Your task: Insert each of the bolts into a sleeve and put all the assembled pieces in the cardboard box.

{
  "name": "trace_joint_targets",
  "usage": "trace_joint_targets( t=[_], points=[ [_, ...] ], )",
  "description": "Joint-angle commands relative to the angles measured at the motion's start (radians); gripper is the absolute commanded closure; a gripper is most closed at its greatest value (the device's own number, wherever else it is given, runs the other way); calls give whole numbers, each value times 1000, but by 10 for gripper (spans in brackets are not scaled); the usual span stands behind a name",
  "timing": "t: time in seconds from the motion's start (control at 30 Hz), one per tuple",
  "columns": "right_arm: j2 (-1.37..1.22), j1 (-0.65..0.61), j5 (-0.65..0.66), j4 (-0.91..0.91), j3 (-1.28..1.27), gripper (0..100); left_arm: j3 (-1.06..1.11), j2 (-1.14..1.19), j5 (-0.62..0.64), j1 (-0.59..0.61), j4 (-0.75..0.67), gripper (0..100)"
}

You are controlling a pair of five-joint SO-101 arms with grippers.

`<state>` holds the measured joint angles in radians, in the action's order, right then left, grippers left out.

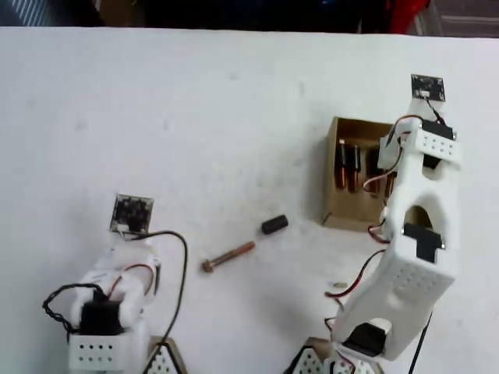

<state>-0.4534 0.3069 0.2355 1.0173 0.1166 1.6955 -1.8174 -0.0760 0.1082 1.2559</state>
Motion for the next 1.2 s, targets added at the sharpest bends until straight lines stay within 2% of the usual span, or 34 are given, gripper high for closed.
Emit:
trace_joint_targets(
  t=[0.0, 0.2, 0.4, 0.5, 0.87, 1.17],
  points=[
    [-15, 2, 12, 1, 81, 977, -2, -7, -14, 10, 5, 977],
    [-24, -2, 12, -1, 97, 967, -2, -7, -14, 10, 5, 977],
    [-30, -64, 12, 4, 97, 812, -2, -7, -14, 10, 5, 977],
    [-24, -101, 14, 21, 98, 771, -2, -7, -14, 10, 5, 977],
    [206, -208, 14, 269, 160, 812, -2, -7, -14, 10, 5, 977],
    [433, -400, 14, 479, 157, 811, -2, -7, -14, 10, 5, 977]
  ],
)
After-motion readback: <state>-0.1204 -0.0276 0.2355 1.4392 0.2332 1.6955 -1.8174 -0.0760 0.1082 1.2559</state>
